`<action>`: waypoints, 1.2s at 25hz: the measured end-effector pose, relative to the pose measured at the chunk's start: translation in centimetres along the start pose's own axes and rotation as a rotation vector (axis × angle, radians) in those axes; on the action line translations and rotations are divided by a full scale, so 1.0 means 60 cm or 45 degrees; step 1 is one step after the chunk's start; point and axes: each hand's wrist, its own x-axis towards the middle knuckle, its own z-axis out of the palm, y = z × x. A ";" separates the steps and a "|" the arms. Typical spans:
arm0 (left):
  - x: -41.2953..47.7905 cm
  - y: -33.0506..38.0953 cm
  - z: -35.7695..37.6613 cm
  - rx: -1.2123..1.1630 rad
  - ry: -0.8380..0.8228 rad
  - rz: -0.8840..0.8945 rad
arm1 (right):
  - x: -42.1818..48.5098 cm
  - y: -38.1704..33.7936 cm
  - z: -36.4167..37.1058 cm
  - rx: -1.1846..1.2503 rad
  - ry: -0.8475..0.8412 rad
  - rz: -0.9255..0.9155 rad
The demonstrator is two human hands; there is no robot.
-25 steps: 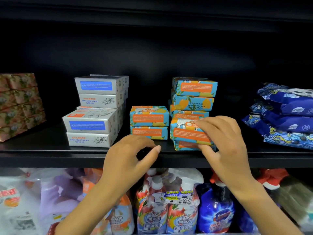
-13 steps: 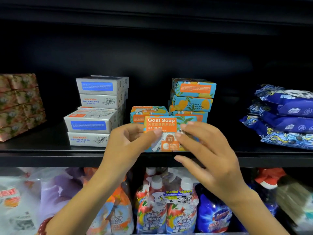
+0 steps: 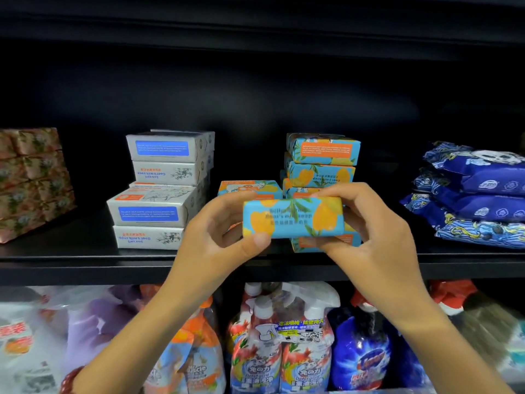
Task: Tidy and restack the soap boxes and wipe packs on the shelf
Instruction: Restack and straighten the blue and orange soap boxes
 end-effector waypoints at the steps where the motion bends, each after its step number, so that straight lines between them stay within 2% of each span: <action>1: 0.002 0.001 -0.002 -0.006 -0.013 -0.049 | -0.003 0.001 0.003 -0.068 0.043 -0.120; 3: 0.004 0.001 -0.003 -0.001 -0.059 -0.080 | -0.006 0.003 0.008 -0.128 0.093 -0.319; 6: 0.003 0.000 0.000 0.023 -0.097 -0.038 | -0.010 0.008 0.010 -0.130 0.084 -0.339; 9: 0.003 0.002 -0.003 0.109 -0.096 0.056 | -0.013 0.009 0.002 -0.044 -0.042 -0.042; 12: 0.005 0.001 -0.004 0.253 -0.122 0.172 | -0.009 0.006 -0.010 0.246 -0.278 0.306; 16: 0.001 -0.008 0.004 0.335 -0.104 0.224 | 0.001 0.001 -0.022 0.283 -0.228 0.336; 19: -0.004 -0.009 -0.001 0.400 -0.139 0.198 | -0.005 -0.004 -0.015 0.199 -0.145 0.218; 21: -0.006 -0.006 -0.007 0.381 -0.195 0.071 | -0.011 -0.007 -0.009 0.001 -0.033 -0.017; 24: -0.010 0.006 -0.004 0.172 -0.189 -0.046 | -0.016 0.000 0.001 -0.193 0.091 -0.393; 26: -0.010 0.012 -0.002 0.072 -0.151 -0.073 | -0.015 0.006 0.007 -0.197 0.145 -0.471; 30: -0.010 0.011 -0.002 0.089 -0.088 -0.014 | -0.024 0.021 0.019 -0.251 0.175 -0.504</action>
